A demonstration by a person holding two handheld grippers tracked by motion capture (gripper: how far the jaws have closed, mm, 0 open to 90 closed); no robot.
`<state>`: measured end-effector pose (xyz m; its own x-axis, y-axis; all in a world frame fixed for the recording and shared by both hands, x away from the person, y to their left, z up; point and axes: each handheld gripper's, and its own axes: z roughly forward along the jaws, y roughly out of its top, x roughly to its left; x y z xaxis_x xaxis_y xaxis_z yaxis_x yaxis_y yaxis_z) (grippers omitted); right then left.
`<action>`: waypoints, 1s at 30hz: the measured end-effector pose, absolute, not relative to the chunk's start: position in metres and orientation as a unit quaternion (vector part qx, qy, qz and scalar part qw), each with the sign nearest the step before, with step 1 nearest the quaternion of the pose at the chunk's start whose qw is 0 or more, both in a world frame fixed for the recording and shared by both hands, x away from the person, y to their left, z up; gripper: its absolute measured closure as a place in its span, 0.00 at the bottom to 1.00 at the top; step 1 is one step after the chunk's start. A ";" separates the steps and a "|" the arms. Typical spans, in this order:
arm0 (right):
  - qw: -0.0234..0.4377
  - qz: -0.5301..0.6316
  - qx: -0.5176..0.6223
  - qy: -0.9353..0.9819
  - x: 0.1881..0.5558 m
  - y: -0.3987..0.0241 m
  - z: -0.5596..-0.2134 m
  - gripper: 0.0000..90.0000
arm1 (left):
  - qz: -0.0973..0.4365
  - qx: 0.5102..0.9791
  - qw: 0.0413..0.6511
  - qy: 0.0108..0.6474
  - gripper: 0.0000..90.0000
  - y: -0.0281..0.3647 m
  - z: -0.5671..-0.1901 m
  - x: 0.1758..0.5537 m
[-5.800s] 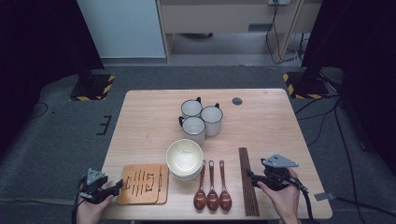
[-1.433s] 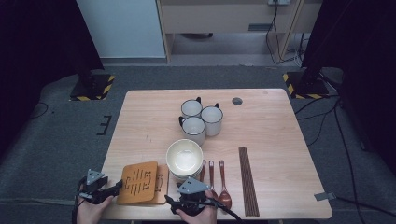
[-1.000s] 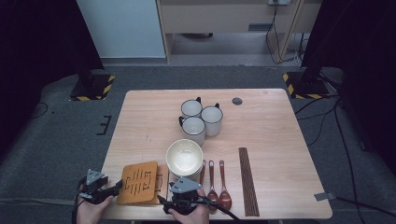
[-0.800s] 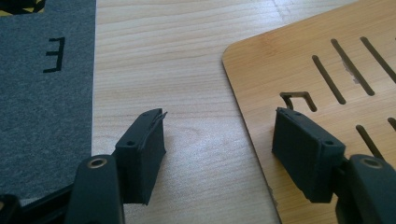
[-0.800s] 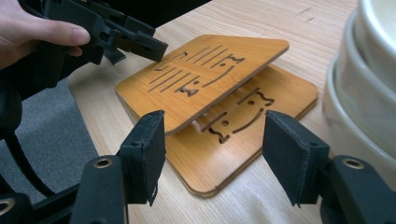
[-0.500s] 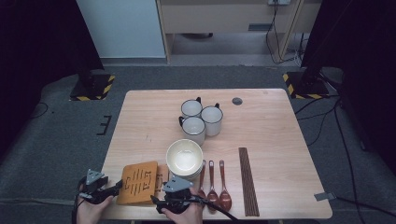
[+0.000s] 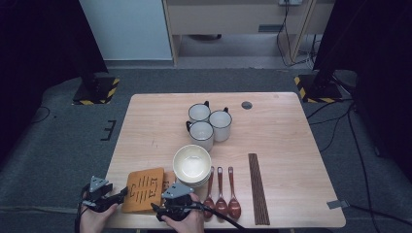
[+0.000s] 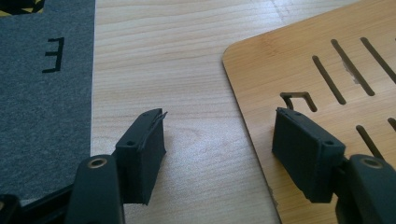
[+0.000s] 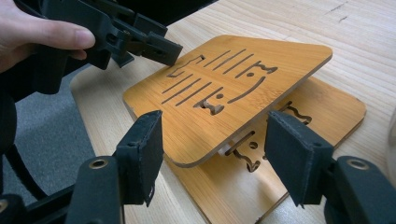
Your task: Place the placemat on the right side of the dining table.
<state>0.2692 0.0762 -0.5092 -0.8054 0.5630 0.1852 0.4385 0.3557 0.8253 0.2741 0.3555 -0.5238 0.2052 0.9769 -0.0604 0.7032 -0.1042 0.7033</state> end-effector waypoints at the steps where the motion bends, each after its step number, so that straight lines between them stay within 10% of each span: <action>1: 0.066 0.477 0.306 0.822 0.269 0.077 -0.510 0.42 | 0.218 0.710 0.313 0.591 0.37 0.355 -0.524 0.274; 30: 0.016 0.468 0.331 0.819 0.278 0.089 -0.526 0.39 | 0.217 0.708 0.316 0.593 0.37 0.356 -0.524 0.274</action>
<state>0.2777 0.0894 -0.5261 -0.7808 0.5565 0.2840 0.5273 0.3433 0.7772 0.2743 0.3555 -0.5244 0.2033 0.9768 -0.0676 0.7030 -0.0976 0.7044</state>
